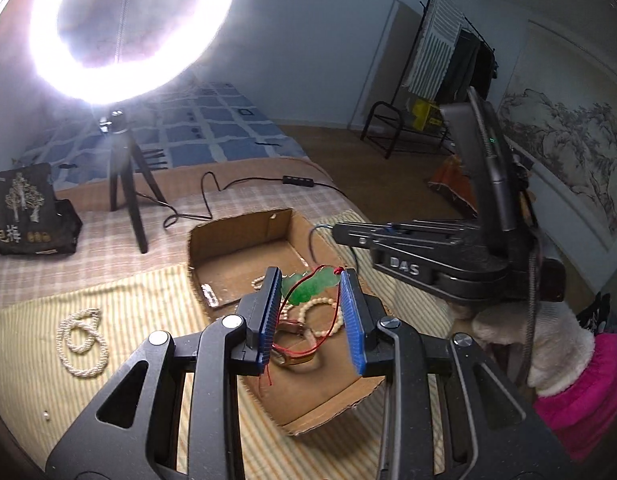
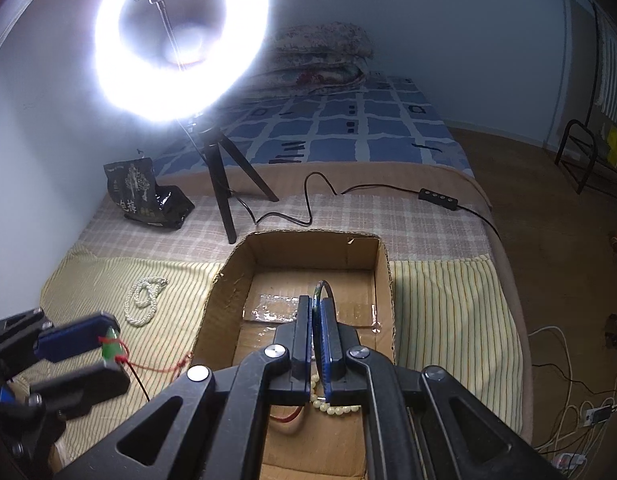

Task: Organize jewelry
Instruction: 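Open left tool releasing the pendant while right tool releases the bangle, then withdraw both open tools from the box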

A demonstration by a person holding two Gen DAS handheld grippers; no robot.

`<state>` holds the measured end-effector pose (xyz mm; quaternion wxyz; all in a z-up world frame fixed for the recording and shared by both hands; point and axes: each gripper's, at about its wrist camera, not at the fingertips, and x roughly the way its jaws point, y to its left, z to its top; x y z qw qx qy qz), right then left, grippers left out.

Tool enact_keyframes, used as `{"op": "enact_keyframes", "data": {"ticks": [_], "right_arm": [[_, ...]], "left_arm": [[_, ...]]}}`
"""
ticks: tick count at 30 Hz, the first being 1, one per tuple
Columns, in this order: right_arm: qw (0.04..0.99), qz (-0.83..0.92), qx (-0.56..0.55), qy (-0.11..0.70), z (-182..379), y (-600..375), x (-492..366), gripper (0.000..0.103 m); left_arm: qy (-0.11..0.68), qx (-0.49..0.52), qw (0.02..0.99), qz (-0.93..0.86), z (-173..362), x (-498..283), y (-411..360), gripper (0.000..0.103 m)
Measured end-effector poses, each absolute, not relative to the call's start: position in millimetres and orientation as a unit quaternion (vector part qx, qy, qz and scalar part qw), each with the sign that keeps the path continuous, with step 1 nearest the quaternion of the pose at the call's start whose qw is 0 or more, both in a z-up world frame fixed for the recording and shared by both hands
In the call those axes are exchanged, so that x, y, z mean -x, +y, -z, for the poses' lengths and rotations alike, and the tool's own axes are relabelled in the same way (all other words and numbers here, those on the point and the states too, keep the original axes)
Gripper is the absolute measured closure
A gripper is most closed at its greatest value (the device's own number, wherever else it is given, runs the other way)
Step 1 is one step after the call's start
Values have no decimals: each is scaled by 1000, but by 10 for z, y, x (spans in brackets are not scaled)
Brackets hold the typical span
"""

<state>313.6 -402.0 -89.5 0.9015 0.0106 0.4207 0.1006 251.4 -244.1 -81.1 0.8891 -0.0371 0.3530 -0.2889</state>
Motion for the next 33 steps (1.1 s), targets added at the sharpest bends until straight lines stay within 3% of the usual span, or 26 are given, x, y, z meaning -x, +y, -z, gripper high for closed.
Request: {"op": "enact_keyframes", "data": {"ticks": [17, 18, 19, 21, 23, 24, 25, 33], "right_arm": [[894, -87, -14, 439, 1189, -4056, -3394, 101], [895, -85, -17, 438, 1193, -4064, -3398, 96], [896, -83, -18, 436, 1191, -4066, -3396, 78], [899, -78, -17, 430, 1170, -4062, -3379, 59], [902, -74, -14, 425, 1148, -4056, -3361, 46], [903, -69, -13, 423, 1136, -4057, -3353, 31], [906, -62, -11, 419, 1118, -4060, -3341, 22], [918, -41, -6, 394, 975, -4057, -3243, 1]], "left_arm": [[386, 8, 879, 280, 1206, -2549, -2496, 73], [386, 4, 879, 278, 1208, -2540, -2507, 73], [384, -1, 881, 274, 1206, -2533, -2513, 73], [381, -12, 885, 267, 1200, -2517, -2524, 71], [381, -14, 885, 266, 1194, -2506, -2523, 51], [379, -14, 886, 266, 1186, -2496, -2519, 37], [371, -17, 890, 265, 1171, -2473, -2513, 35], [362, -39, 896, 254, 1147, -2417, -2545, 27]]}}
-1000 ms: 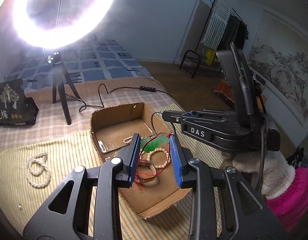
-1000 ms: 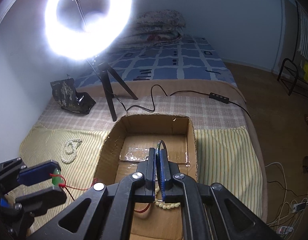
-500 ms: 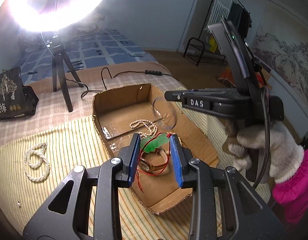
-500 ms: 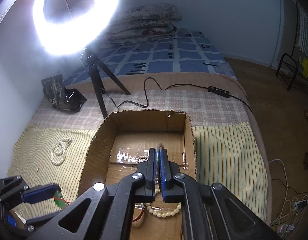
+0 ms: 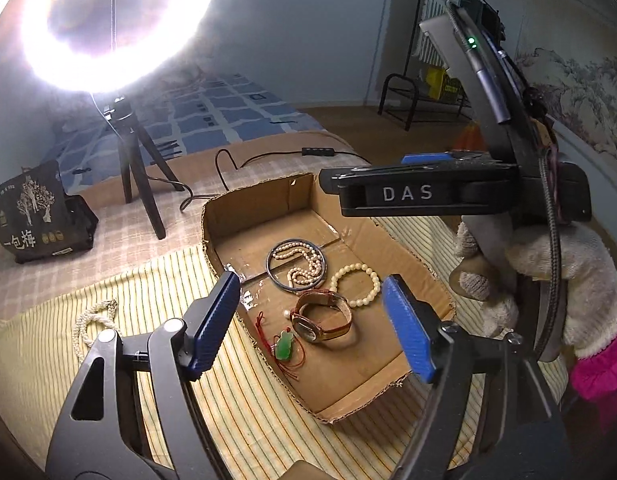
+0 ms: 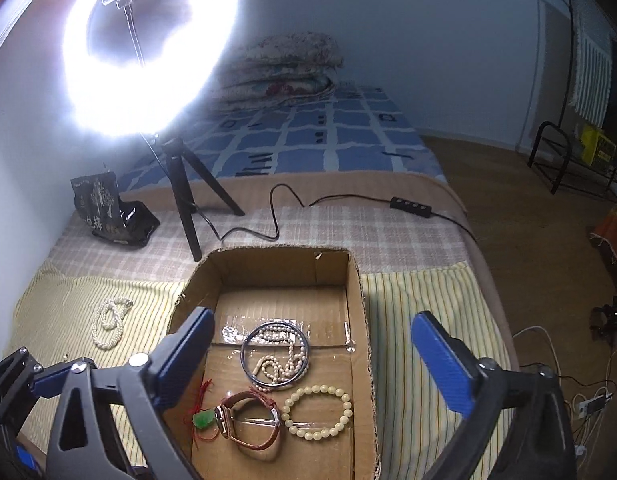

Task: Organize jewelry
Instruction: 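Withdraw both open tools from the box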

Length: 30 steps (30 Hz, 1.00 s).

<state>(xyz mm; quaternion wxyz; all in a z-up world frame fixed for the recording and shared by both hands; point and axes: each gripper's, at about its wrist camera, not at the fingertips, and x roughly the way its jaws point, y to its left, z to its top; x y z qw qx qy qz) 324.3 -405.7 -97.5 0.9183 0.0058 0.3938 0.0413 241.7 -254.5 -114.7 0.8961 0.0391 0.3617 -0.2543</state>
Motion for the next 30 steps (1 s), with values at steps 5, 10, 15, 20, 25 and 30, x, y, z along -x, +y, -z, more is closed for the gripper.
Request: {"op": "enact_keyframes", "data": {"ticks": [5, 10, 15, 20, 25, 30], "right_arm": [[921, -38, -3, 388, 926, -4035, -3204, 0], [921, -37, -4, 388, 897, -4011, -3185, 0], [920, -36, 1, 389, 877, -3981, -3161, 0], [922, -31, 5, 386, 856, -3967, -3133, 0], [924, -25, 3, 382, 827, -3962, -3085, 0], [927, -14, 5, 376, 788, -3935, -3027, 0]], "left_arm": [[363, -39, 898, 247, 1139, -2418, -2531, 23], [360, -39, 899, 245, 1119, -2408, -2515, 22], [360, -41, 899, 245, 1117, -2413, -2506, 22], [358, -40, 901, 243, 1098, -2395, -2481, 22], [356, -38, 902, 242, 1063, -2381, -2447, 21], [351, -40, 905, 238, 1031, -2349, -2395, 21]]}}
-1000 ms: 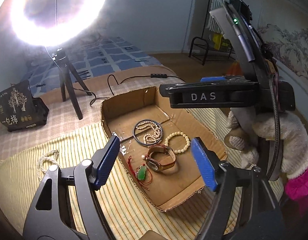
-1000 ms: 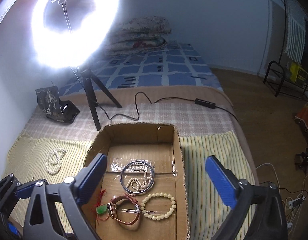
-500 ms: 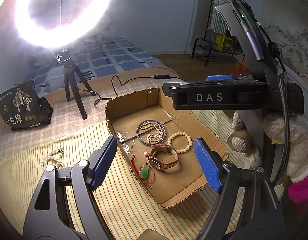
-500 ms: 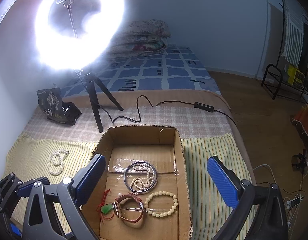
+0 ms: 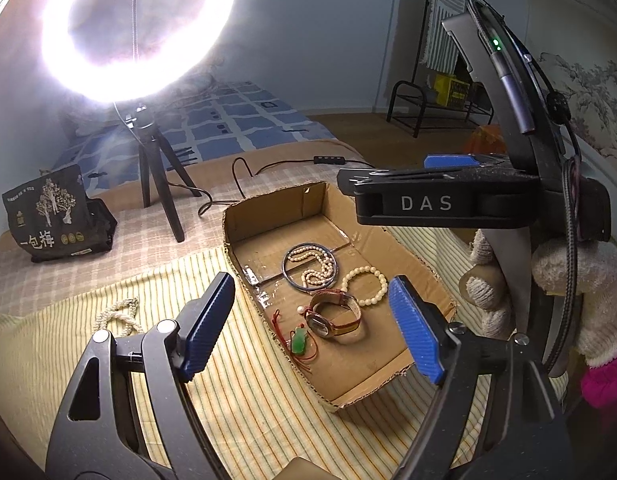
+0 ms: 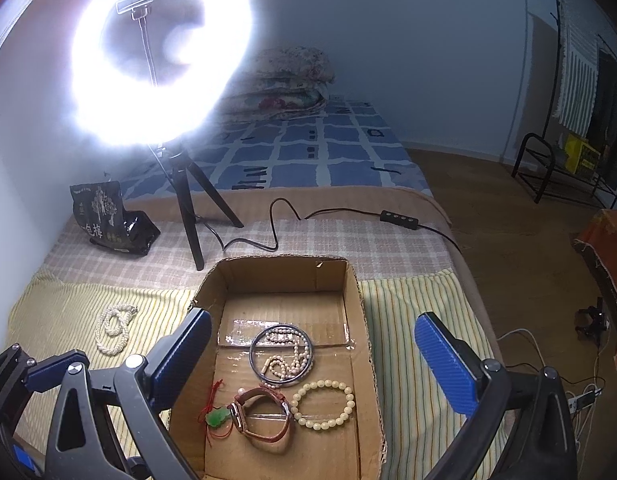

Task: Organize jewelry
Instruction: 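Withdraw both open tools from the box, then move left tool to pearl stud earring while right tool approaches pearl necklace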

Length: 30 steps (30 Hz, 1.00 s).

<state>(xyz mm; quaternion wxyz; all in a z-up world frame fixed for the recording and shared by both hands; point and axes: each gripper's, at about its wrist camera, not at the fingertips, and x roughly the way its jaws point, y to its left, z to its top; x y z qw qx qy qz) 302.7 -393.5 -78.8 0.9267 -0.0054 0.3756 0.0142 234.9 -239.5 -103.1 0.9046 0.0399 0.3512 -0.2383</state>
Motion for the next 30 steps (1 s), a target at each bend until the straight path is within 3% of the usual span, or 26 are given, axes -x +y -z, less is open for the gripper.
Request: {"op": "enact_keyframes", "data": {"ticks": [15, 30], "right_arm": [[918, -7, 70, 391, 721, -3559, -2924, 0], [916, -71, 62, 389, 616, -3006, -2762, 0]], "left_arm": [[346, -29, 913, 216, 901, -2194, -1941, 21], [355, -28, 924, 137, 936, -2022, -817, 21]]}}
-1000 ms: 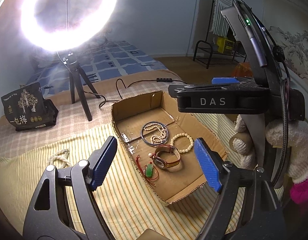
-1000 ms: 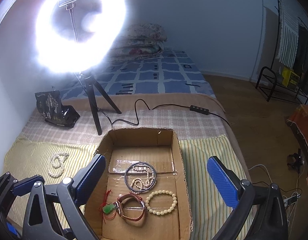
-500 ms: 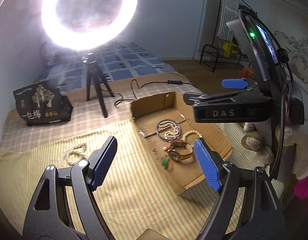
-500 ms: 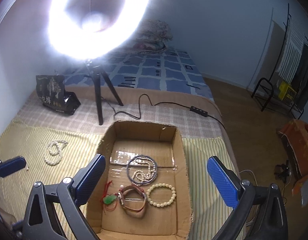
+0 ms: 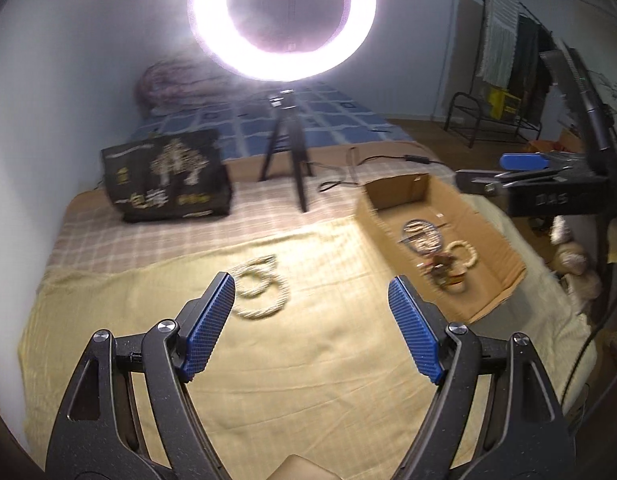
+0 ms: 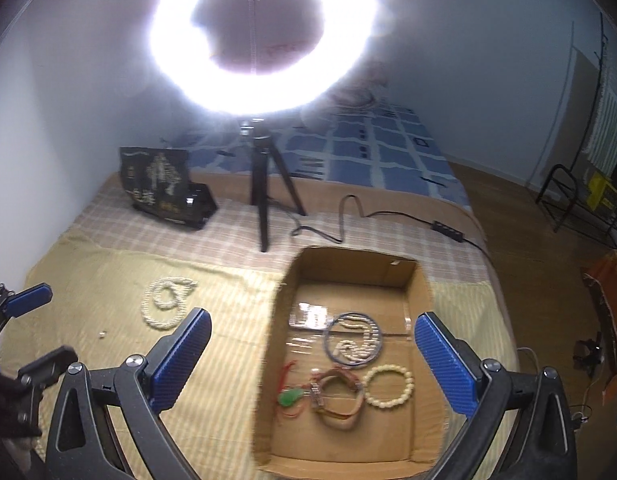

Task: Organize jewelry
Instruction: 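Move left tool to pearl stud earring while right tool approaches pearl necklace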

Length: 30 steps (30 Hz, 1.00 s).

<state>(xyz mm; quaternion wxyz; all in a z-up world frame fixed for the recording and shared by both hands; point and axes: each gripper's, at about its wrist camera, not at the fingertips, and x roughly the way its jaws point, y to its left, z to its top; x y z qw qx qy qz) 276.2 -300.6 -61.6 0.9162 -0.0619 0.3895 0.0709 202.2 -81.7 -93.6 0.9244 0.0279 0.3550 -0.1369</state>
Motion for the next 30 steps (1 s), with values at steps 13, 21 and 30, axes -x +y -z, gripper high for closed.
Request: {"op": "enact_keyframes", "data": {"ticks": [13, 21, 30], "right_arm": [[911, -141, 58, 382, 768, -2436, -2698, 7], [897, -158, 68, 407, 943, -2160, -2771, 18], [860, -182, 42, 475, 1373, -1900, -3021, 47]], "left_arm": [[388, 0, 919, 64, 1219, -1918, 161, 21], [391, 23, 919, 54, 1389, -1846, 532, 22], [423, 11, 901, 95, 1749, -1872, 439, 56]]}}
